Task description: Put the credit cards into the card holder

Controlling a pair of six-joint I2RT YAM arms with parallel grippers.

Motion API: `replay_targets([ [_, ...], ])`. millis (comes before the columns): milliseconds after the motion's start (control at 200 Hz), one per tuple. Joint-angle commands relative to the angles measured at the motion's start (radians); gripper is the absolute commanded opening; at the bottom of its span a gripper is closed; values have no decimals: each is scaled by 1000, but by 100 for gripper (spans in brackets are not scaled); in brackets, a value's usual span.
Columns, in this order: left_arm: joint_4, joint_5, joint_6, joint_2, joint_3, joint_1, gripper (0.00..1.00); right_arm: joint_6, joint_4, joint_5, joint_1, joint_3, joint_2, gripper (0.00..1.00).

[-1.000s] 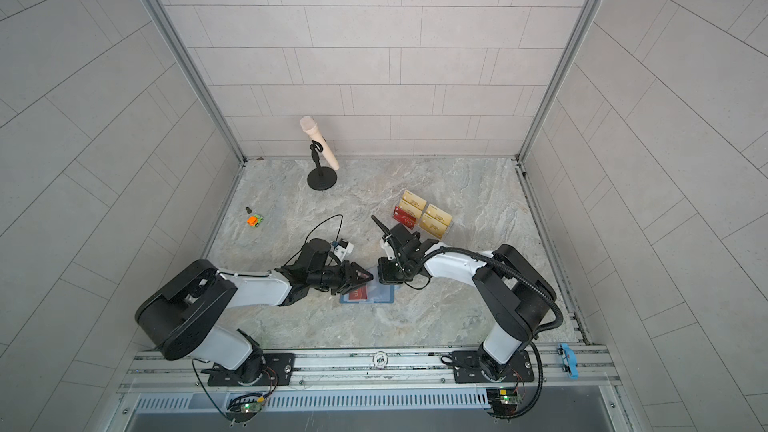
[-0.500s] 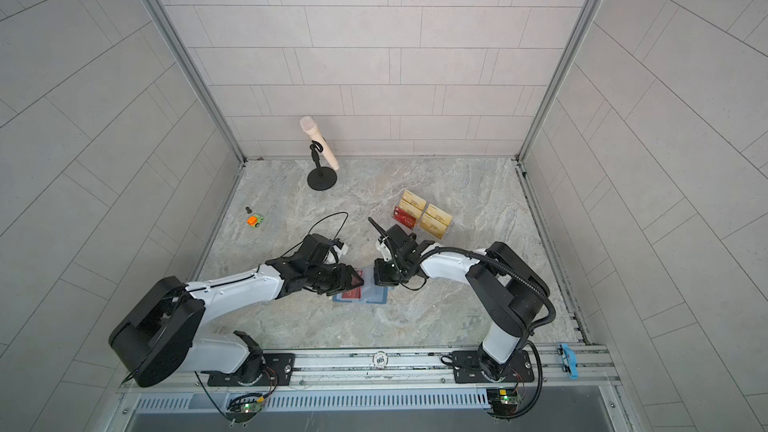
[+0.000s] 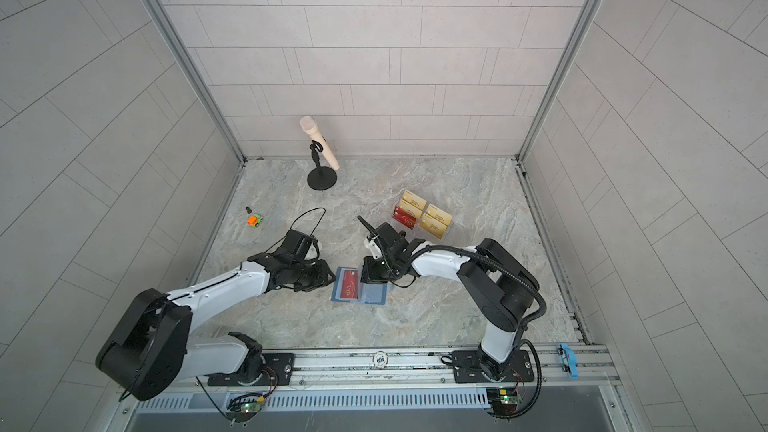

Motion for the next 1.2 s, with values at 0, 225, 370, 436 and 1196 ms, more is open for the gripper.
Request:
replay_targets([
  [0, -42, -24, 36, 0, 6, 2, 36, 17, 10, -11, 10, 38, 23, 20],
  [225, -22, 4, 39, 10, -6, 2, 38, 18, 9, -22, 21, 90, 76, 27],
  [370, 9, 33, 29, 11, -22, 2, 34, 21, 0, -23, 25, 113, 101, 26],
  [436, 29, 50, 20, 13, -31, 2, 31, 21, 2, -19, 26, 117, 109, 25],
  [1196, -99, -44, 9, -101, 21, -83, 30, -319, -444, 66, -64, 344, 27, 31],
])
